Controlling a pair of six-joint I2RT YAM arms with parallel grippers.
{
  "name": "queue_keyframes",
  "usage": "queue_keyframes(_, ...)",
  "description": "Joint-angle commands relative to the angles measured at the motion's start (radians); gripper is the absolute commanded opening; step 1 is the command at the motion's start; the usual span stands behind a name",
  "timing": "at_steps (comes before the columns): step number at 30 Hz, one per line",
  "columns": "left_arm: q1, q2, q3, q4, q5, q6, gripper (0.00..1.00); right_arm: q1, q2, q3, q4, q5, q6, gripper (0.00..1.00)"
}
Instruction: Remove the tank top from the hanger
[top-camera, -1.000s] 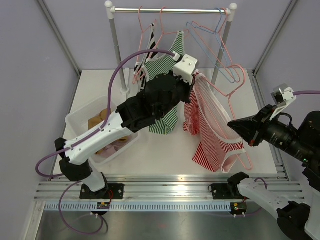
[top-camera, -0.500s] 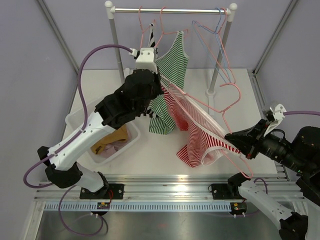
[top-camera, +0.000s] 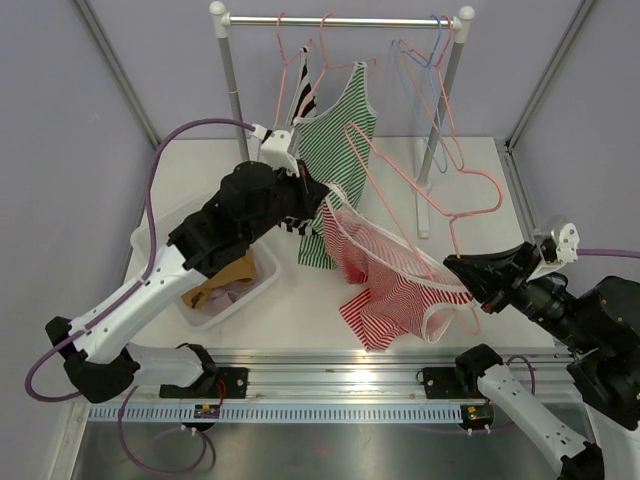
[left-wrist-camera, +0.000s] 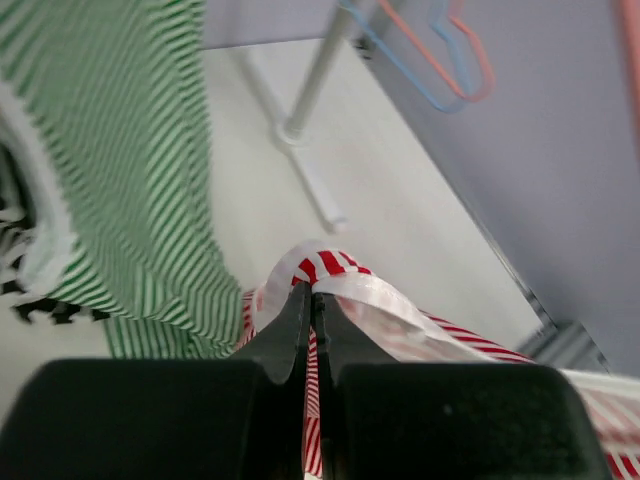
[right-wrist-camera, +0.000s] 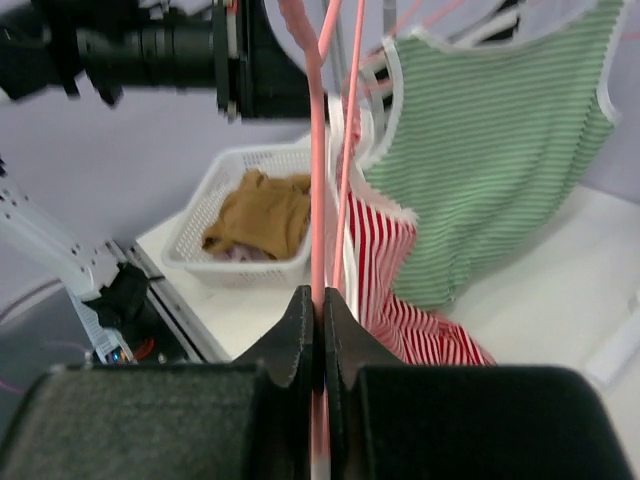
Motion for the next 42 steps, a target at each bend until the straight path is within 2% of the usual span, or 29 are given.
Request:
queue_keyframes(1,-0.087,-0.099,-0.096,0.267,0.262,0.123,0.00,-0.002,0.010,-0.068,0.413,-0.046,0.093,0.00)
queue_keyframes(2,-0.157,-0.100,-0.108,0.290,0.262,0.154,0.00,0.000,0.023,-0.078,0.465,-0.094,0.124,0.00)
queue_keyframes(5,-0.227,-0.099,-0.175,0.323,0.346,0.222,0.00,0.000,0.105,-0.090,0.629,-0.122,0.230,0.00)
queue_keyframes(8,-0.286,-0.110,-0.286,0.419,0.401,0.230,0.00,0.000,0.157,-0.108,0.737,-0.004,0.281,0.00)
queue_keyframes(11,-0.308,-0.113,-0.372,0.439,0.287,0.179,0.00,-0.002,0.162,-0.116,0.760,0.148,0.281,0.00)
queue_keyframes(15,-0.308,-0.067,-0.392,0.357,0.074,0.130,0.00,-0.002,0.217,-0.019,0.440,0.344,0.240,0.00)
queue_keyframes(19,-0.319,-0.025,-0.407,0.312,-0.007,0.086,0.00,-0.002,0.292,0.053,0.240,0.473,0.209,0.00)
queue_keyframes(20,-0.325,-0.019,-0.406,0.294,-0.019,0.084,0.19,-0.002,0.310,0.085,0.210,0.508,0.200,0.00)
queue_keyframes(21,-0.330,-0.009,-0.401,0.283,-0.045,0.077,0.31,0.000,0.350,0.102,0.161,0.519,0.190,0.00)
queue_keyframes(22,-0.336,-0.008,-0.395,0.271,-0.054,0.078,0.39,-0.002,0.372,0.119,0.142,0.530,0.181,0.00)
queue_keyframes(23,-0.346,-0.004,-0.390,0.246,-0.059,0.080,0.55,-0.002,0.413,0.155,0.110,0.547,0.172,0.00)
queue_keyframes(24,-0.356,-0.005,-0.377,0.231,-0.080,0.083,0.64,0.000,0.436,0.175,0.099,0.556,0.167,0.00)
queue_keyframes(26,-0.380,-0.011,-0.361,0.188,-0.100,0.087,0.73,0.000,0.485,0.249,0.073,0.581,0.153,0.00)
queue_keyframes(27,-0.391,-0.015,-0.354,0.171,-0.123,0.089,0.82,-0.002,0.540,0.279,0.045,0.585,0.141,0.00)
queue_keyframes(30,-0.437,-0.030,-0.331,0.098,-0.194,0.087,0.96,0.000,0.657,0.407,0.001,0.604,0.112,0.00)
queue_keyframes(31,-0.449,-0.036,-0.321,0.079,-0.214,0.083,0.99,-0.002,0.683,0.433,-0.001,0.611,0.104,0.00)
queue_keyframes(34,-0.487,-0.067,-0.326,0.018,-0.281,0.067,0.99,-0.011,0.799,0.557,-0.016,0.628,0.072,0.00)
queue_keyframes(38,-0.509,-0.133,-0.343,-0.027,-0.320,0.044,0.99,-0.106,1.014,0.793,-0.099,0.491,0.077,0.00)
queue_keyframes(42,-0.524,-0.200,-0.364,-0.064,-0.346,0.034,0.99,-0.151,1.174,0.987,-0.153,0.444,0.063,0.00)
